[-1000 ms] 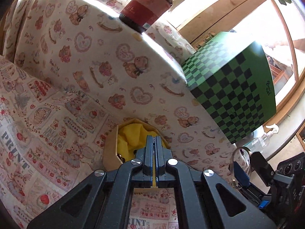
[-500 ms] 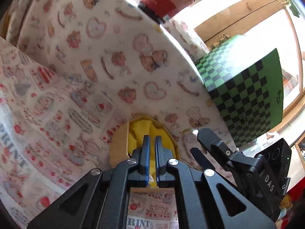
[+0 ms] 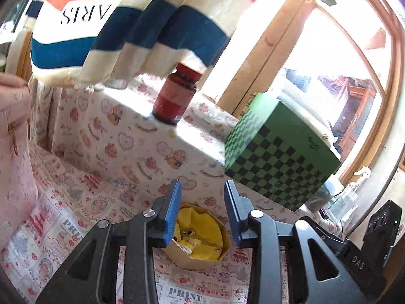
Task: Organize jewelry
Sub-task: 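Carry the bracelet and bangle into the box and open both grippers, then withdraw both grippers up out of the yellow-lined box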
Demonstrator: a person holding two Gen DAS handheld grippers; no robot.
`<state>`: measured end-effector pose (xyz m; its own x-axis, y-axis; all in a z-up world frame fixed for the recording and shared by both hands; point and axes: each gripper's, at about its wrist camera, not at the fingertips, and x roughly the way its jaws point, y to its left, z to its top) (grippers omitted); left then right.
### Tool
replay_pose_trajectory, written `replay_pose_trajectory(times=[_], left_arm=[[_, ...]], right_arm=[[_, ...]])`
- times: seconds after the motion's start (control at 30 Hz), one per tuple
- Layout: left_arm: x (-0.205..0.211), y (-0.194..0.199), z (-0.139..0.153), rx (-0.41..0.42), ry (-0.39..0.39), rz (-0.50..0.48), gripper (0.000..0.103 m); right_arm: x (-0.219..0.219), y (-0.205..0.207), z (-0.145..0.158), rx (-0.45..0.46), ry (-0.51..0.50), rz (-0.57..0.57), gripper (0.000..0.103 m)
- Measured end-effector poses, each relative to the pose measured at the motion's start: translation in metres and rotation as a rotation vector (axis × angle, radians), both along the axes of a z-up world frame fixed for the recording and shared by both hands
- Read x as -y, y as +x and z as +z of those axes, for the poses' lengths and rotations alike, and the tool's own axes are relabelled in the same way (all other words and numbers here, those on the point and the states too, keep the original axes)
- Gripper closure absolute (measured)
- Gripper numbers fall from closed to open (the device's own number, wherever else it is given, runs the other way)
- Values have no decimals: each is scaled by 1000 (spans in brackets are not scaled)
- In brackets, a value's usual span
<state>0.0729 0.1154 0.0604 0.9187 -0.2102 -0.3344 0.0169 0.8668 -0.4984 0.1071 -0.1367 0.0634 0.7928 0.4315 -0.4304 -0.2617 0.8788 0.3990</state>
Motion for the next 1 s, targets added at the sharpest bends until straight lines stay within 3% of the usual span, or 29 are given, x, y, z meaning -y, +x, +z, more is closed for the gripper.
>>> replay_pose_trajectory(times=[0.07, 0.17, 0.27, 0.53, 0.6, 0.77, 1.0], left_arm=[[11, -10, 10, 35, 57, 11, 60], [30, -24, 22, 81, 172, 42, 59], [45, -34, 29, 111, 235, 39, 59], [70, -42, 29, 120, 316, 33, 51], [73, -41, 27, 115, 327, 31, 43], [81, -39, 22, 113, 335, 27, 24], [90, -35, 13, 100, 361, 24, 17]], right_arm=[[17, -19, 10, 43, -32, -38, 20], [35, -47, 22, 105, -92, -108, 18], [56, -71, 31, 155, -126, -150, 18], [92, -98, 19, 189, -122, -210, 17], [98, -97, 13, 189, -123, -233, 17], [110, -87, -4, 133, -133, -251, 17], [123, -76, -19, 71, -118, -276, 17]])
